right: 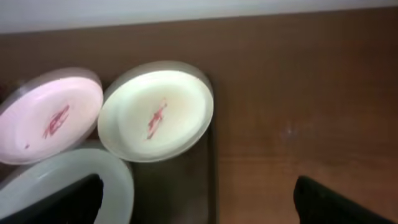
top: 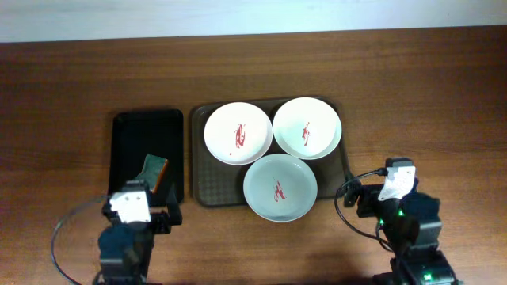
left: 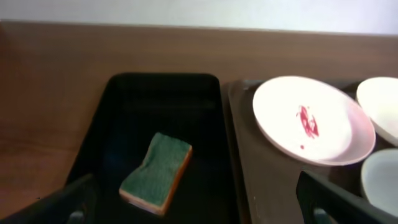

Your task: Clean dirty plates on tray and stack at the side

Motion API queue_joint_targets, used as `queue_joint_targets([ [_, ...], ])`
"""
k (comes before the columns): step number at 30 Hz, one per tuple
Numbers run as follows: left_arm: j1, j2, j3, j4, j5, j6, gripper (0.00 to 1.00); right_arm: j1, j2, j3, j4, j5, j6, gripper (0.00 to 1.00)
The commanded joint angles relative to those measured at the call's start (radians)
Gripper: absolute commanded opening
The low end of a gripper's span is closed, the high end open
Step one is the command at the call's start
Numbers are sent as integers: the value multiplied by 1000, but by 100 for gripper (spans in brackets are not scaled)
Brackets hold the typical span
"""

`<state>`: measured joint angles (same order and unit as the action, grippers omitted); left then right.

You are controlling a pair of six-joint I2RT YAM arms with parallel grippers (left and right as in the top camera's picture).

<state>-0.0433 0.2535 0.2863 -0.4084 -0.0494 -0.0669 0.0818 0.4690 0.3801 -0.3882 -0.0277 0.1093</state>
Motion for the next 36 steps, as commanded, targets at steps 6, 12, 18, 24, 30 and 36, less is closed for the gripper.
queue_joint_targets([
  [6, 4, 540, 524, -356, 100, 19, 99, -4, 629, 575, -476, -152, 11, 99],
  [12, 5, 694, 643, -341, 137, 19, 99, -3, 830, 619, -528, -370, 11, 86],
  [18, 6, 991, 643, -253, -11, 4, 93, 85, 1087, 619, -524, -325, 51, 43],
  [24, 86, 1273, 643, -227, -28, 1, 86, 114, 1216, 618, -459, -319, 64, 33],
  [30, 114, 1361, 643, -219, -60, 154, 77, 122, 1226, 618, -427, -316, 136, 24],
  [36, 114, 1435, 643, -216, -26, 177, 3, 122, 1226, 618, -427, -316, 136, 20],
])
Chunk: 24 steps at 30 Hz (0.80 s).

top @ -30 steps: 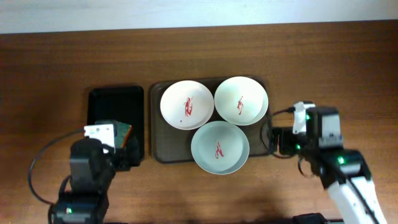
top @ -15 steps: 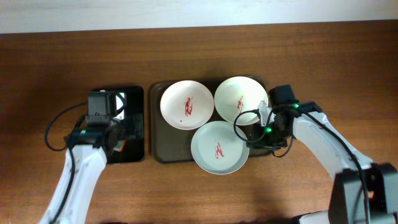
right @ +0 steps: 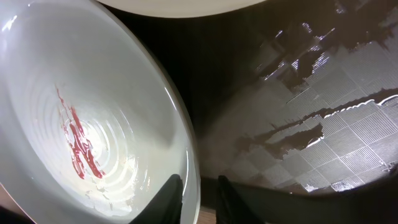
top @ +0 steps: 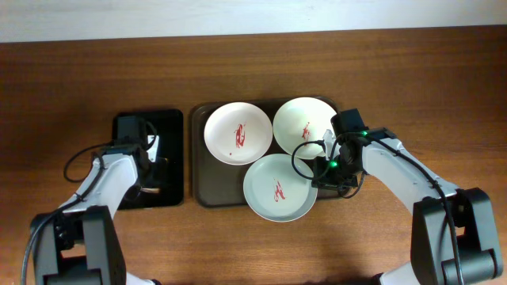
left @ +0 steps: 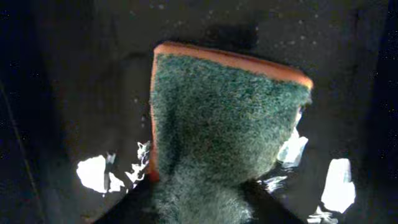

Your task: Clean dirty plates on tray and stack at the side

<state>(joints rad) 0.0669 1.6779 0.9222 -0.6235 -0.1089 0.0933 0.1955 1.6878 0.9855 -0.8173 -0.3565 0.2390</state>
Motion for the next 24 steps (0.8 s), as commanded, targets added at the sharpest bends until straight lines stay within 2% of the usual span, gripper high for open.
queue_joint_targets([
  [1, 3, 11, 7, -1, 59, 13, 0, 8, 7, 13, 2, 13, 6, 20],
  [4, 3, 8, 31, -15, 61, -42, 0, 8, 7, 13, 2, 13, 6, 20],
  [5, 3, 3, 51, -34, 79, -48, 15, 8, 7, 13, 2, 13, 6, 20],
  [6, 3, 2, 62, -43, 103, -48, 67, 8, 7, 13, 2, 13, 6, 20],
  [8, 3, 2, 63, -39, 106, -48, 68, 8, 7, 13, 2, 13, 6, 20],
  [12, 3, 2, 62, -40, 106, -48, 59, 8, 7, 13, 2, 13, 6, 20],
  [14, 3, 3, 60, -39, 113, -48, 28, 8, 7, 13, 2, 13, 6, 20],
  [17, 3, 11, 56, -39, 129, -48, 29, 8, 7, 13, 2, 13, 6, 20],
  [19, 3, 26, 49, -35, 145, -48, 18, 8, 7, 13, 2, 13, 6, 20],
  [21, 3, 30, 39, -23, 147, -48, 0, 8, 7, 13, -3, 13, 6, 20],
  [24, 3, 29, 38, -23, 148, -48, 0, 8, 7, 13, -12, 13, 6, 20],
])
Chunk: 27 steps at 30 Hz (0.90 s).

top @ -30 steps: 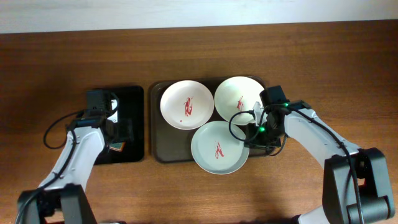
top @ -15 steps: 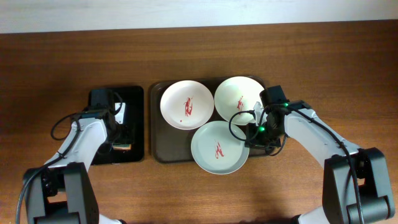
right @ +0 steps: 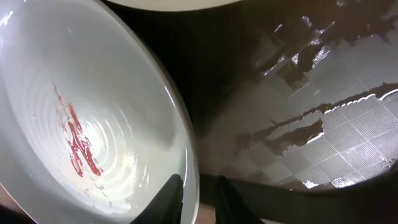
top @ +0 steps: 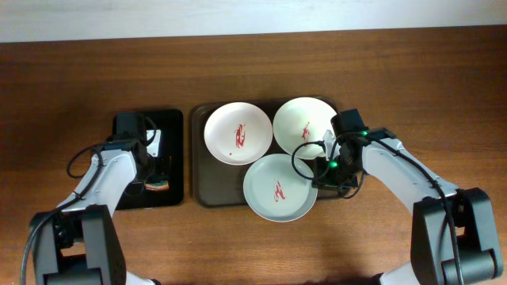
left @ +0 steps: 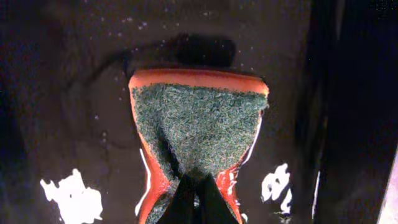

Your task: Clean dirty plates on tray and stack at the side

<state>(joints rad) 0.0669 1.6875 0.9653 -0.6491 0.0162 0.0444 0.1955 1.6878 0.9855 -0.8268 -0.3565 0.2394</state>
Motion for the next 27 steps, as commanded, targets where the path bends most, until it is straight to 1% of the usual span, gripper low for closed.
queue_joint_targets([
  [1, 3, 18, -1, -2, 31, 0, 0, 8, 7, 13, -1, 13, 5, 15],
  [2, 5, 11, 17, -16, 42, -17, 0, 8, 7, 13, 0, 13, 5, 4],
  [5, 6, -51, 52, -24, 100, -34, 0, 32, 8, 10, 5, 17, 6, 4],
  [8, 6, -61, 52, -60, 101, -34, 0, 106, 8, -3, 35, 140, 85, 4],
  [12, 6, -61, 52, -68, 101, -33, 0, 159, 8, -3, 114, 151, 106, 4],
  [13, 6, -61, 52, -67, 101, -33, 0, 158, 8, -3, 127, 175, 143, 7],
  [14, 6, -61, 52, -67, 100, -33, 0, 158, 8, -3, 148, 181, 148, 14],
  [15, 6, -61, 52, -67, 101, -33, 0, 158, 8, -3, 146, 179, 148, 15],
  [18, 6, -61, 52, -67, 101, -33, 0, 158, 8, -3, 82, 136, 148, 17],
  [19, 6, -61, 52, -66, 101, -33, 0, 158, 8, -3, 82, 134, 148, 13],
  [22, 6, -61, 52, -67, 101, -33, 0, 159, 8, -3, 82, 111, 148, 8],
  [23, 6, -61, 52, -67, 101, -33, 0, 161, 8, -3, 80, 94, 148, 21],
  [27, 6, -61, 52, -67, 101, -33, 0, 215, 8, -26, 90, 100, 163, 20],
])
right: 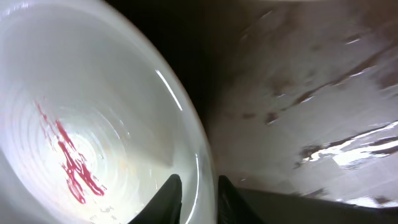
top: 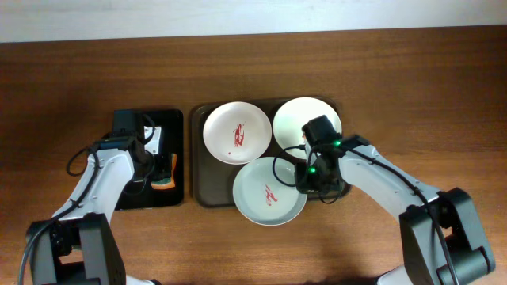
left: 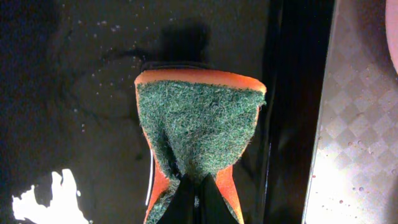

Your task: Clean dirty plates on tray and stack at the side

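Three white plates with red smears lie on the brown tray (top: pixel 201 180): far left (top: pixel 236 132), far right (top: pixel 307 120), and a near one (top: pixel 268 194). My right gripper (top: pixel 306 182) is shut on the near plate's right rim, one finger inside and one outside (right: pixel 198 186); the plate's red smear (right: pixel 69 163) shows to the left. My left gripper (top: pixel 158 169) is shut on the green-and-orange sponge (left: pixel 199 127), pinching its near end (left: pixel 196 190), over the right part of the black tray (top: pixel 173 120).
The black tray stands left of the brown tray, their edges nearly touching (left: pixel 292 124). Wet patches glisten on the brown tray's floor (right: pixel 348 149). Bare wooden table (top: pixel 428 95) surrounds both trays.
The near plate, held at its rim by my right gripper, has shifted a little to the left. My left gripper with the sponge has moved right, close to the black tray's right edge.
Both arms were back at the table's near edge, open, with the sponge lying loose in the black tray. Then the left gripper was down at the sponge and the right around the near plate's rim. Later the sponge was pinched, and now both things have shifted.
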Motion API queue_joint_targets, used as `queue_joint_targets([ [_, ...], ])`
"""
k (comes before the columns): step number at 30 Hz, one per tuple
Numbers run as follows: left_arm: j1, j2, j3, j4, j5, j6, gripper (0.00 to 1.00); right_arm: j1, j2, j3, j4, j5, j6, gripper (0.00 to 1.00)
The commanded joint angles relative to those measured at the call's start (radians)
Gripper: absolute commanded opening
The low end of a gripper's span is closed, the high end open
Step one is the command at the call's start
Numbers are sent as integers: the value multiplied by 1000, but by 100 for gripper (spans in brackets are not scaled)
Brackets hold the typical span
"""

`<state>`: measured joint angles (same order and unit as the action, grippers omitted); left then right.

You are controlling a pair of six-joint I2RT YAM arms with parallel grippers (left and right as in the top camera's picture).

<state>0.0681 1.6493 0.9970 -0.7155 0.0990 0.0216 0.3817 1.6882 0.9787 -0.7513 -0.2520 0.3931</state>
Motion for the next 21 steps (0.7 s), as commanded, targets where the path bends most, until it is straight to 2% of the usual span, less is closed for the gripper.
queue_joint_targets([
  [1, 5, -23, 20, -1, 18, -10, 0, 37, 7, -24, 24, 2, 10, 15],
  [2, 5, -23, 20, -1, 18, -10, 0, 37, 7, -24, 35, 2, 17, 7],
  [3, 5, -23, 20, -1, 18, -11, 0, 37, 7, -24, 48, 3, 17, 4],
  [9, 5, -23, 20, -3, 18, -11, 0, 37, 7, -24, 197, 168, 96, 4],
  [18, 5, -23, 21, 15, 18, -10, 0, 37, 7, -24, 207, 211, 121, 4],
  [21, 5, -89, 69, 32, 18, -10, 0, 37, 7, -24, 207, 211, 121, 4],
])
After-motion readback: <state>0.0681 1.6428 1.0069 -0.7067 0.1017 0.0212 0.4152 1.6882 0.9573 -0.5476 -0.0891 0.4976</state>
